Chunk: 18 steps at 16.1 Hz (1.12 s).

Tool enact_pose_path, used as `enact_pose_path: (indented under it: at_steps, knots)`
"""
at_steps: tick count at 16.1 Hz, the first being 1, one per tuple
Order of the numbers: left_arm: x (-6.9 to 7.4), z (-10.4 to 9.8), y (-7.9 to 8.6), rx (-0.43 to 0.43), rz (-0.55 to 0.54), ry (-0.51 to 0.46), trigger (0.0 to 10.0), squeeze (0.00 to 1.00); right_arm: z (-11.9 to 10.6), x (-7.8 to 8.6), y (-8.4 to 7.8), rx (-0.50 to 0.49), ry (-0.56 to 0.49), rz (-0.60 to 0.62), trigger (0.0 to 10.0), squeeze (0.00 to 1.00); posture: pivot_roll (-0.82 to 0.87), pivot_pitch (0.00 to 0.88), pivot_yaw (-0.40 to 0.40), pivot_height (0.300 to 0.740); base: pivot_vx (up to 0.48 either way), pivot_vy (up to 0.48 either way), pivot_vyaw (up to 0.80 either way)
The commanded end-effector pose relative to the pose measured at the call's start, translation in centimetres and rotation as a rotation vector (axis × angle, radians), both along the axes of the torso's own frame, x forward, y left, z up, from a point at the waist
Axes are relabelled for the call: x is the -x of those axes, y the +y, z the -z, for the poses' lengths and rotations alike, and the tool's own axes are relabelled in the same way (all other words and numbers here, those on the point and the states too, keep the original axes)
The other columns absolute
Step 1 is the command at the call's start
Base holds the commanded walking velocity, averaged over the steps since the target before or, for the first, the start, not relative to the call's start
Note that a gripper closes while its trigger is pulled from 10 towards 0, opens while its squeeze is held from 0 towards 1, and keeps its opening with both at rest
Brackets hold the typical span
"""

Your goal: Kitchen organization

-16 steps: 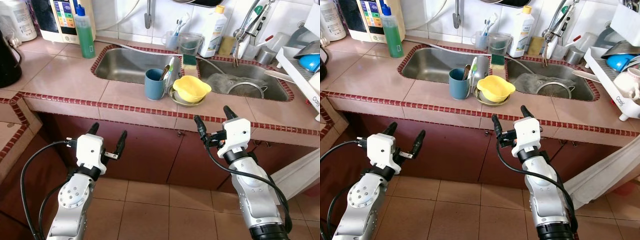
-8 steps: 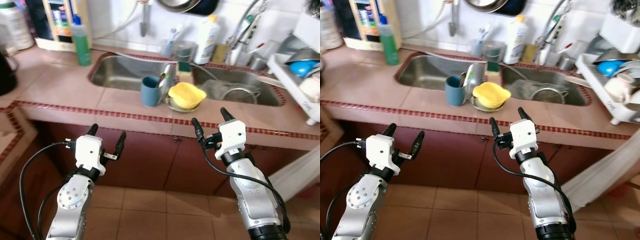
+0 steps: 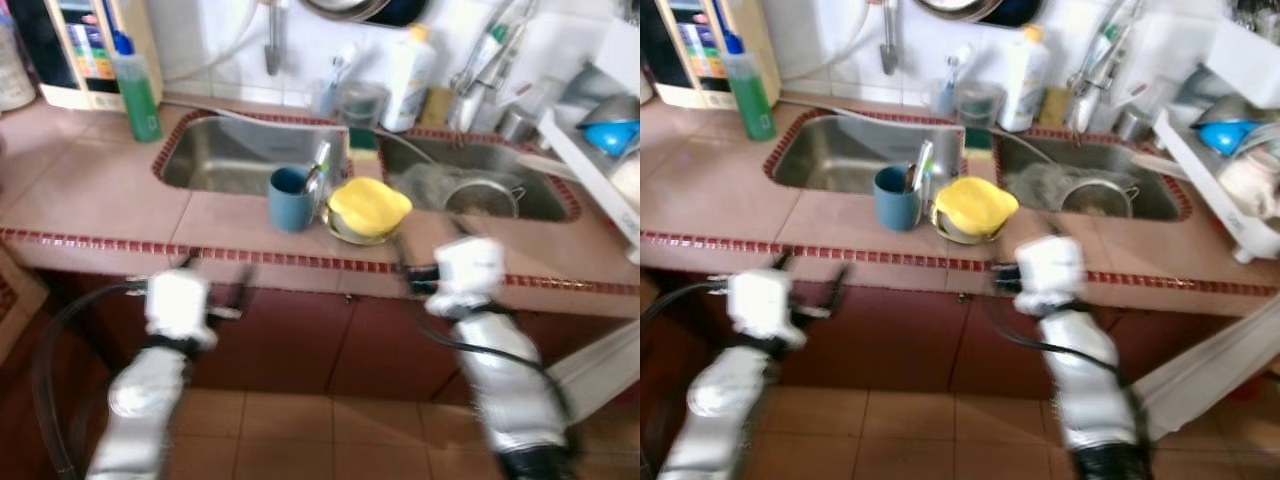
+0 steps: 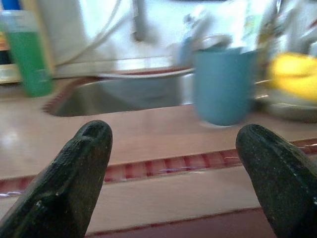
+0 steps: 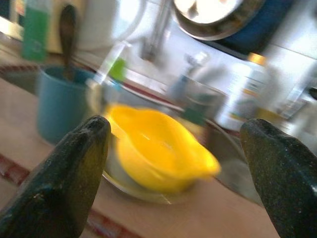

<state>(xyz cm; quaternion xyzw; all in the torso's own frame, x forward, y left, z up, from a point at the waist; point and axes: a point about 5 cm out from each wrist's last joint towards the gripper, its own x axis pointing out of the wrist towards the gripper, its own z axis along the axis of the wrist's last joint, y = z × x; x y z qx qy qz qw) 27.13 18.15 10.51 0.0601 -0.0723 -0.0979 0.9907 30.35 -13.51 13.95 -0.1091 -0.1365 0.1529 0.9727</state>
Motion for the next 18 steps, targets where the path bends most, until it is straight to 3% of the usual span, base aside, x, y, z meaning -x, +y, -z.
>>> enact_pose_path:
  at_steps: [1, 6, 9, 12, 18]
  knots:
    - [-0.2, -0.2, -1.2, 0.015, 0.037, -0.009, 10.0, 0.00, 0.2, 0.0, -1.5, 0.016, 0.006, 0.042, 10.0, 0.00, 0.06, 0.015, -0.074, 0.740, 0.382, 0.000, 0.00]
    - [-0.1, -0.3, -1.4, 0.020, 0.041, -0.021, 10.0, 0.00, 0.4, 0.0, -1.5, 0.021, 0.012, 0.035, 10.0, 0.00, 0.06, 0.010, -0.077, 0.740, 0.345, 0.000, 0.00]
    - [0.0, -0.9, -1.8, 0.024, 0.067, -0.064, 10.0, 0.00, 1.1, 0.4, -1.9, 0.041, 0.036, 0.027, 10.0, 0.00, 0.05, 0.007, -0.076, 0.740, 0.000, 0.000, 0.00]
    - [0.4, -1.7, -4.1, -0.079, 0.209, -0.126, 10.0, 0.00, 2.5, 0.8, -1.9, 0.076, 0.100, -0.021, 10.0, 0.00, 0.05, 0.005, -0.073, 0.740, 0.000, 0.000, 0.00]
    - [0.5, -3.2, -7.5, -0.147, 0.368, -0.211, 10.0, 0.00, 3.2, 1.8, -1.9, 0.094, 0.143, -0.131, 10.0, 0.00, 0.04, 0.016, -0.063, 0.740, 0.000, 0.000, 0.00]
